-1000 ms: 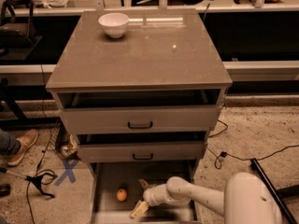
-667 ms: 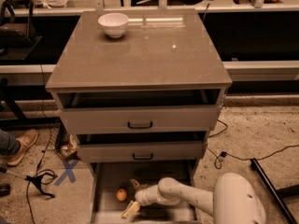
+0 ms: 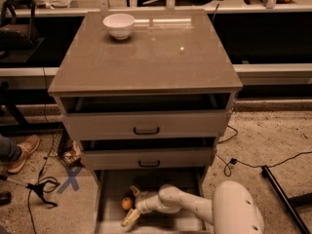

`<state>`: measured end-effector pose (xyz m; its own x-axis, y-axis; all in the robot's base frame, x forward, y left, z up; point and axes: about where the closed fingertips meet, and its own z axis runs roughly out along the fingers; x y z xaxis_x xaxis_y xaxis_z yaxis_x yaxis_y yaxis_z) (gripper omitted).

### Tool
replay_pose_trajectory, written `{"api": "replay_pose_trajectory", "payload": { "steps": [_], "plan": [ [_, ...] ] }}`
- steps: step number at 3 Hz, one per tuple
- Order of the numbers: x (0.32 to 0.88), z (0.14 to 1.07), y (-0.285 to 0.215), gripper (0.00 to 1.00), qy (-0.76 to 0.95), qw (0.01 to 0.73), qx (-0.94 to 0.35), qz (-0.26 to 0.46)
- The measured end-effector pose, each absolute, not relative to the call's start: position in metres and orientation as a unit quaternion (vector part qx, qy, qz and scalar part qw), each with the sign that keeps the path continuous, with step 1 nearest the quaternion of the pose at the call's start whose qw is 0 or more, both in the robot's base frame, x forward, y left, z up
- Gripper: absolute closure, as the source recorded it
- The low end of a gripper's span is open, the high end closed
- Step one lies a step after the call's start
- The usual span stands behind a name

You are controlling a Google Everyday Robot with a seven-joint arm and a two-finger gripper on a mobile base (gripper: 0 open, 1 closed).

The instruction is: Pick orange from bottom drawer and place on counter

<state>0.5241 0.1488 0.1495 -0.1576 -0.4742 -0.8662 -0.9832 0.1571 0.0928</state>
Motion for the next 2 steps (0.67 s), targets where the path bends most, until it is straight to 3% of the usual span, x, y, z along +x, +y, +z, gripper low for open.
{"api": "replay_pose_trajectory", "payload": {
  "steps": [1,2],
  "plan": [
    [0.5300,0.1383,0.1516,0.00,0.676,0.356,-0.542,0.349],
    [0.5336,0.1314,0.1524,0.14,0.680,0.355,-0.543,0.342]
  ]
}}
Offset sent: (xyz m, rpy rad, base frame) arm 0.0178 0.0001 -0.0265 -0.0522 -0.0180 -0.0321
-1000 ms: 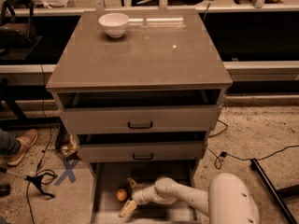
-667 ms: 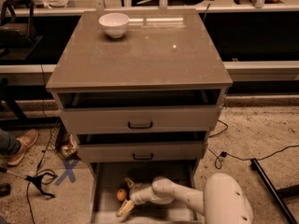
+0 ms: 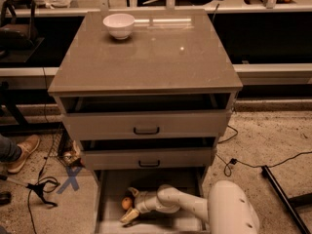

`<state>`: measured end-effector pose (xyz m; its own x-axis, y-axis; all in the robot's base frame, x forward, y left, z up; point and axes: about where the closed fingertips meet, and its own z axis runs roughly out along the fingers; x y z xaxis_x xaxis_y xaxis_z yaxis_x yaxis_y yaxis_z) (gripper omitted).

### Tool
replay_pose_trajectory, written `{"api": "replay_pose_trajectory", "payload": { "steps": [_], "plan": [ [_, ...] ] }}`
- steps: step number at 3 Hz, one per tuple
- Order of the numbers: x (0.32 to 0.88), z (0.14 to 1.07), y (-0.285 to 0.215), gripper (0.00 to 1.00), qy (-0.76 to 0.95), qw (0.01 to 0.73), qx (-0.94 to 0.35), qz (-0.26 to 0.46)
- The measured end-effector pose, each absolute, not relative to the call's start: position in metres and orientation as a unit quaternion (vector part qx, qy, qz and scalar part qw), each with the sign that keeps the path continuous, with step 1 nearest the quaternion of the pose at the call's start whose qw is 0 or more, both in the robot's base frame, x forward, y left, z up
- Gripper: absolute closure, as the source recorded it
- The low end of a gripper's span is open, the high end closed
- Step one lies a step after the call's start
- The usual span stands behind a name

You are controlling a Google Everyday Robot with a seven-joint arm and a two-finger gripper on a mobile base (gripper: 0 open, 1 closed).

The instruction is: Pick orange from bottom drawer and place on counter

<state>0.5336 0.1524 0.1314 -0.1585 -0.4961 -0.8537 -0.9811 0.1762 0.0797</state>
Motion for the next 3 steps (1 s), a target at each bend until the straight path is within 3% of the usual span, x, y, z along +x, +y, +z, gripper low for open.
{"api": "replay_pose_trajectory", "payload": {
  "steps": [3],
  "plan": [
    [0.545,0.135,0.134,0.83,0.676,0.380,-0.526,0.349]
  ]
}}
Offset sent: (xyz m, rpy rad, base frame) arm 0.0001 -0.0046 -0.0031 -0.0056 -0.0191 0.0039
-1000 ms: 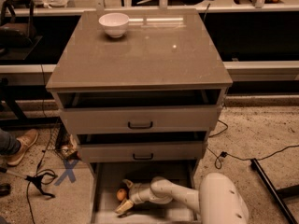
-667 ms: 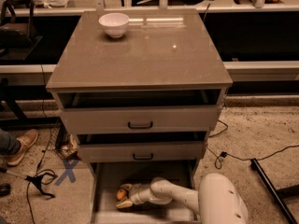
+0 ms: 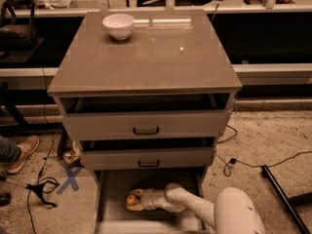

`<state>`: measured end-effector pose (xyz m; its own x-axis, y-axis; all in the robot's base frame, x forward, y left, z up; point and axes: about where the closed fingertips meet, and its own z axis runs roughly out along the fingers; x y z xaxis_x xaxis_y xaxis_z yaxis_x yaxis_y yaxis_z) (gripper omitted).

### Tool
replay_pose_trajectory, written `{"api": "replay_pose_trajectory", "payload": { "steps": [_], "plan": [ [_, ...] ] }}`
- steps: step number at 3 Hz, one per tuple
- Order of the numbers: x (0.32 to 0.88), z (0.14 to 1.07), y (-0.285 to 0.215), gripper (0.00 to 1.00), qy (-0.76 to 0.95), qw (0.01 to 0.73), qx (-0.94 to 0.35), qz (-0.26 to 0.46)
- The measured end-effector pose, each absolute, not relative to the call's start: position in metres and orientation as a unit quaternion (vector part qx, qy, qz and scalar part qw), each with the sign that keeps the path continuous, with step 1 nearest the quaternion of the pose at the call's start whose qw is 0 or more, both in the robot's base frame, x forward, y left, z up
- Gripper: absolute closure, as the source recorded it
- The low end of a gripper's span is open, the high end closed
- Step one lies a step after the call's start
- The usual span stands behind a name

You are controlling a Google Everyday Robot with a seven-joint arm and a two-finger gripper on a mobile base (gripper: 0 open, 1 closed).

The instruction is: Pick orange from bottom drawer and place on counter

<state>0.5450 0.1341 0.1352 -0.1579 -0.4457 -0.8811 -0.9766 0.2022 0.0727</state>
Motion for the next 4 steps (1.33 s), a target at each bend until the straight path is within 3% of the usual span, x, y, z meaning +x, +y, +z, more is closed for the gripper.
{"api": "replay_pose_trajectory", "payload": {
  "steps": [1,4],
  "plan": [
    [0.545,0.187,0.077,1.00,0.634,0.400,-0.534,0.391],
    [0.502,0.311,-0.032,1.00,0.565,0.402,-0.566,0.446]
  ]
}}
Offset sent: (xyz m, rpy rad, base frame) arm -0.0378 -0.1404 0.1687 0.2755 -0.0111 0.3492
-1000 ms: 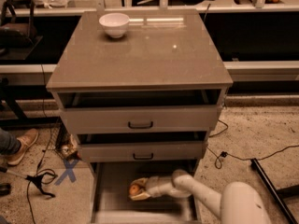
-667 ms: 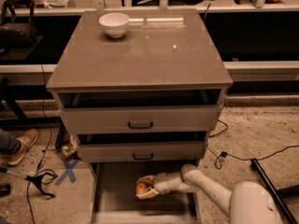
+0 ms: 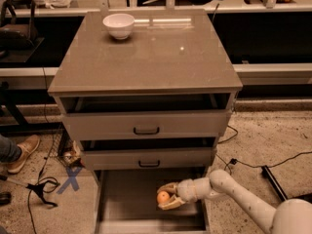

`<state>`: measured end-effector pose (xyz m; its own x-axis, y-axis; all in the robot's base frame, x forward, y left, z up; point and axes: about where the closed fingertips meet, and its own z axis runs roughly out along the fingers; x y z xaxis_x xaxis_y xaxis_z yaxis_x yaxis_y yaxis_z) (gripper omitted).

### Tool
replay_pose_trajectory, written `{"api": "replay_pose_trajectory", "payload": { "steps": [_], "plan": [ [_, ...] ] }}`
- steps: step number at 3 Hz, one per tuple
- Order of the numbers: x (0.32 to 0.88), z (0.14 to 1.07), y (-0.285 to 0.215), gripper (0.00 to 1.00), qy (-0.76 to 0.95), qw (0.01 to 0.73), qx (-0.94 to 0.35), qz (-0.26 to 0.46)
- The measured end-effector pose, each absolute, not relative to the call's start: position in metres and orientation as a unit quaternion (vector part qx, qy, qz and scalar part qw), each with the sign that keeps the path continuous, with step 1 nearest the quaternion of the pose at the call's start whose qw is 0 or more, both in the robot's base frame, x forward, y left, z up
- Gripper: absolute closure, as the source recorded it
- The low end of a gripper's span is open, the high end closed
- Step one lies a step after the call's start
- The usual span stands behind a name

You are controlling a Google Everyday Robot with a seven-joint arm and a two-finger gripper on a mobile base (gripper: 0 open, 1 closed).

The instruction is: Pick orange from bottom drawer and place on counter

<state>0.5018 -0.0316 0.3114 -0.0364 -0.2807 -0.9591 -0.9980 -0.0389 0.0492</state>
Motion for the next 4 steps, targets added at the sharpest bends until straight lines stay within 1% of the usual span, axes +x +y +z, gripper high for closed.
{"api": "replay_pose_trajectory", "payload": {
  "steps": [2,3,4],
  "plan": [
    [0.498,0.369,-0.071,1.00,0.570,0.422,-0.577,0.405],
    [0.500,0.421,-0.090,1.00,0.565,0.430,-0.591,0.383],
    [0.500,0.421,-0.090,1.00,0.565,0.430,-0.591,0.383]
  ]
}}
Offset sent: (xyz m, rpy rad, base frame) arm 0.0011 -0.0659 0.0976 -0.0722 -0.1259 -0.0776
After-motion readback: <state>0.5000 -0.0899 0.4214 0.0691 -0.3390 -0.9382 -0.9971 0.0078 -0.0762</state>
